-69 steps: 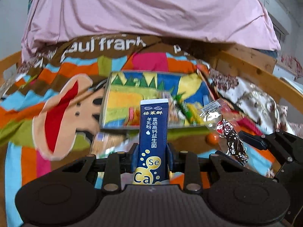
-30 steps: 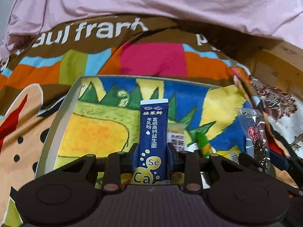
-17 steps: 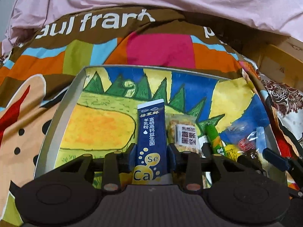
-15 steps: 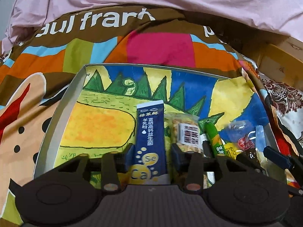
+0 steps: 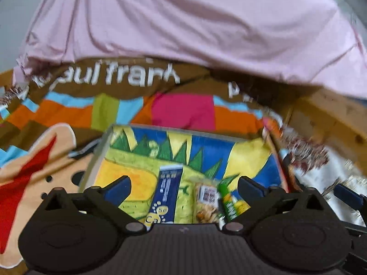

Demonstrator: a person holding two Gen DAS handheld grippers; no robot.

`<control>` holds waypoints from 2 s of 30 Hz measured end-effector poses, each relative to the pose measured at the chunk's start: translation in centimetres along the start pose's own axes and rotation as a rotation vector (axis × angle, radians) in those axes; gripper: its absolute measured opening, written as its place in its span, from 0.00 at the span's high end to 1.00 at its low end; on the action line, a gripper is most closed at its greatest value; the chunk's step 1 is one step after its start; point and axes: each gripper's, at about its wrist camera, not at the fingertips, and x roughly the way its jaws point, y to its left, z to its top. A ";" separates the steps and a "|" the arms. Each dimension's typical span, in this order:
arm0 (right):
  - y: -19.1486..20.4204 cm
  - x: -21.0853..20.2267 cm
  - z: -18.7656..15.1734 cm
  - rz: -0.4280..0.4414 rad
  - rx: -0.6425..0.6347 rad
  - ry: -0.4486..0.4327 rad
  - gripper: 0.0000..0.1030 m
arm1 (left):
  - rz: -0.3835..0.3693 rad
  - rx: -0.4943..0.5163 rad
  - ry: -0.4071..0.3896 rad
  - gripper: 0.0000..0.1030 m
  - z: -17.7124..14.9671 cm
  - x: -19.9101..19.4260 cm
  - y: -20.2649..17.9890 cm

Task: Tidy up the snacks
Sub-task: 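Lift both grippers up and away from the tray, then grasp the gold foil packet with the left gripper while the right grasps the tangerine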

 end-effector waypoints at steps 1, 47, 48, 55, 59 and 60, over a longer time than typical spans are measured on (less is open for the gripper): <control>-0.1 -0.9 0.4 0.003 0.006 -0.014 0.01 | -0.005 -0.002 -0.017 0.01 0.2 -0.9 0.1; 7.0 -21.1 -3.6 0.168 -0.081 0.053 0.01 | 0.084 0.222 -0.150 0.00 -8.6 -24.4 5.4; 7.1 -21.0 -3.6 0.168 -0.086 0.062 0.01 | 0.085 0.223 -0.145 0.00 -8.7 -24.4 5.5; 7.8 -19.9 -4.4 0.153 -0.146 0.143 0.01 | 0.093 0.242 -0.095 0.00 -9.8 -23.6 6.0; 8.2 -19.3 -4.9 0.140 -0.173 0.183 0.01 | 0.091 0.263 -0.060 0.00 -10.7 -23.0 6.2; 8.2 -19.1 -5.0 0.133 -0.177 0.197 0.01 | 0.090 0.268 -0.051 0.00 -10.9 -22.9 6.2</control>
